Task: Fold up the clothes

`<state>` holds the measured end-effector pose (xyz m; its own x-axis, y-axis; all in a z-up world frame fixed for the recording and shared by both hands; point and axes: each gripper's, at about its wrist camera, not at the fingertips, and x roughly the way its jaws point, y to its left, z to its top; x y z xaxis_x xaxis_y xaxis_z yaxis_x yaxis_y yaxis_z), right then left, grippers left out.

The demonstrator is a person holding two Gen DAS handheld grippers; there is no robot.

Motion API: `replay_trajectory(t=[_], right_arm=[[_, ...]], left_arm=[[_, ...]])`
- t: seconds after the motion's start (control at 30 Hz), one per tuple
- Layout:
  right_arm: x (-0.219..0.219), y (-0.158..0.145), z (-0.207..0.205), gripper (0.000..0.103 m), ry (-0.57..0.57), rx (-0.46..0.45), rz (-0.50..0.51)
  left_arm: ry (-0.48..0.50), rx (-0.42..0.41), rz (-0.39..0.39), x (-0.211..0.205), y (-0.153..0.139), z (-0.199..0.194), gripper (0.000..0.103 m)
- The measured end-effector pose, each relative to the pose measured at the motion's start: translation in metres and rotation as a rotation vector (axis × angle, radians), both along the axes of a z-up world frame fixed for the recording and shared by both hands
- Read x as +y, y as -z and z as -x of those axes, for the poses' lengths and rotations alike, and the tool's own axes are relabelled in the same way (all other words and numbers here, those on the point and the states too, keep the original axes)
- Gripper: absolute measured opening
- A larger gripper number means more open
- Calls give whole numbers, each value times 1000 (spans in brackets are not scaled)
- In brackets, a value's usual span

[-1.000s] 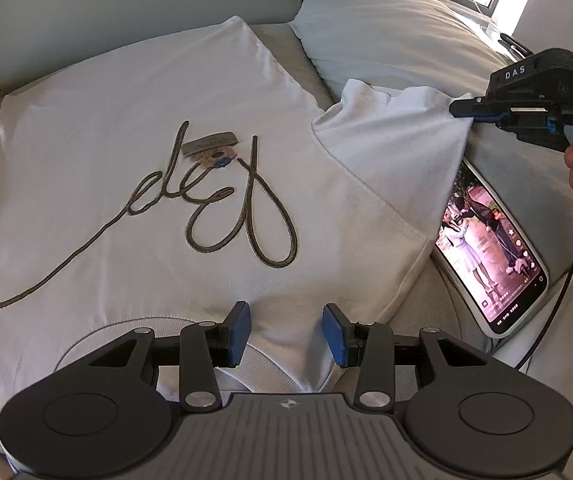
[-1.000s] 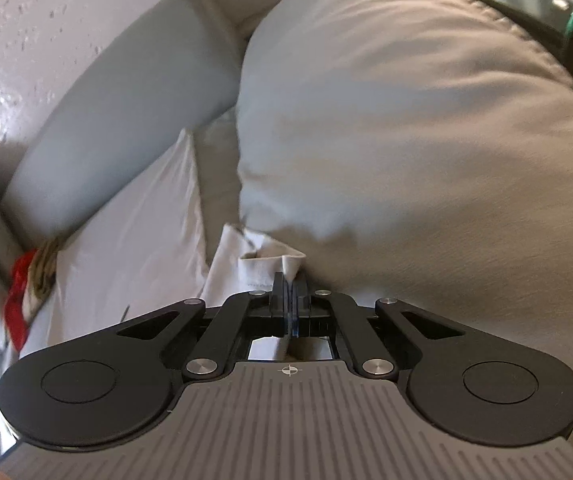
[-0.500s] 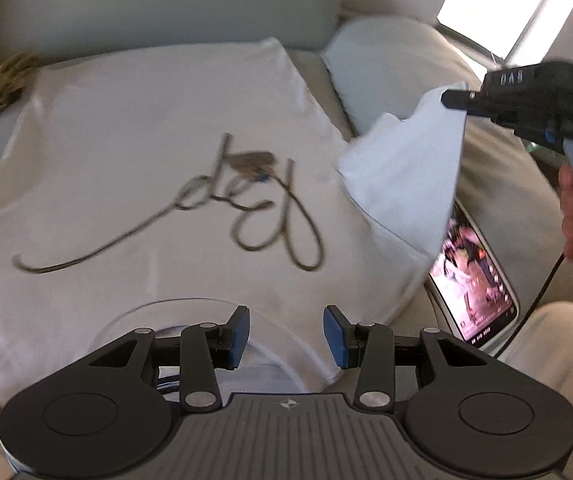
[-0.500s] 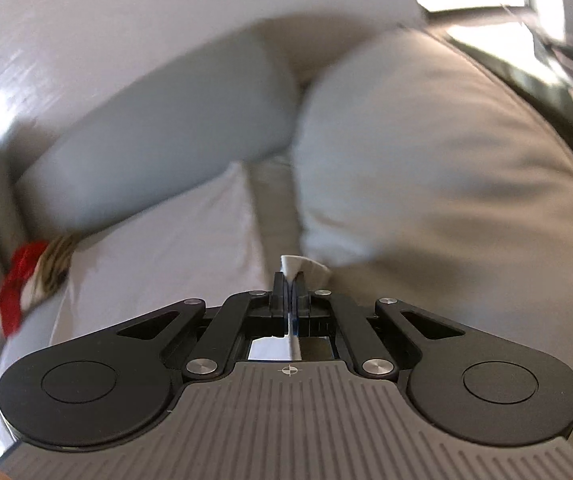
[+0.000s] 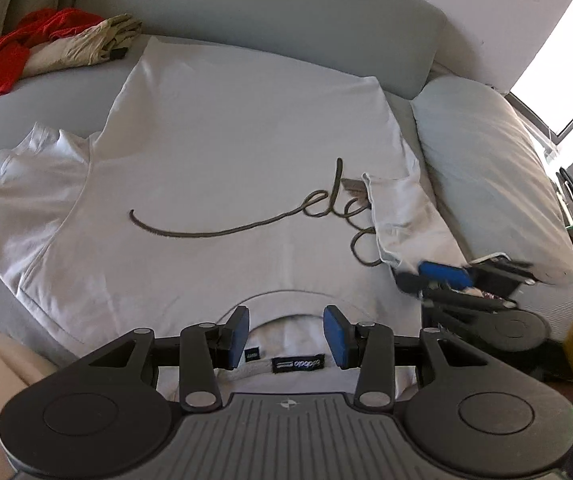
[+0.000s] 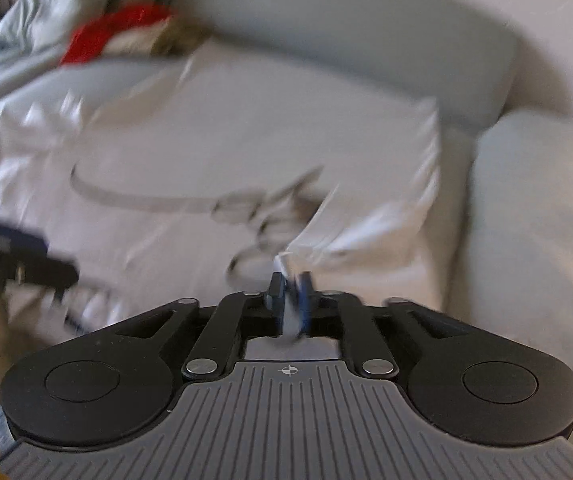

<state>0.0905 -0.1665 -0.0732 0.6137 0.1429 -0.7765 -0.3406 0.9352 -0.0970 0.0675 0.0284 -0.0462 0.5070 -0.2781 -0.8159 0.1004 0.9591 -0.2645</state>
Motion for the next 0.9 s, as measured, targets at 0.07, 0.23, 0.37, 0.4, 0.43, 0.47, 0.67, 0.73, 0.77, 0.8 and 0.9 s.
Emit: replay_trajectory(t=[0.07,0.23,0.37,0.4,0.43,0.47,0.67,0.73,0.77,0.8,0.9], right_arm=[[-7,2,3,30,11,69,-55],[-74,-19,-4,30,237,26,-268],[-123,-12,-40,22,435,114,-400],[-129,-7,-47,22,446,149,-429],[-128,-2,-51,22,438,179,-425],[-126,3,-55,22,430,209,-420],[-111,28,-23,23,397,287,-319],[-113,23,-7,24,366,308,-324],[-116,18,-2,24,360,304,-331],[-122,11,-2,24,370,289,-347],[-143,-2,-14,14,439,194,-429]], left_arm=[[6,8,5,1,3,0,40],[-4,30,11,0,10,-3,40],[16,30,7,-6,10,1,40],[23,29,4,-9,10,2,40],[29,30,0,-11,11,3,40],[35,31,-5,-13,11,4,40],[67,8,24,-20,11,2,40],[84,-23,89,-26,7,-5,36],[96,-45,130,-33,3,-11,33],[109,-67,172,-39,0,-16,27],[166,-123,218,-72,0,-39,11]])
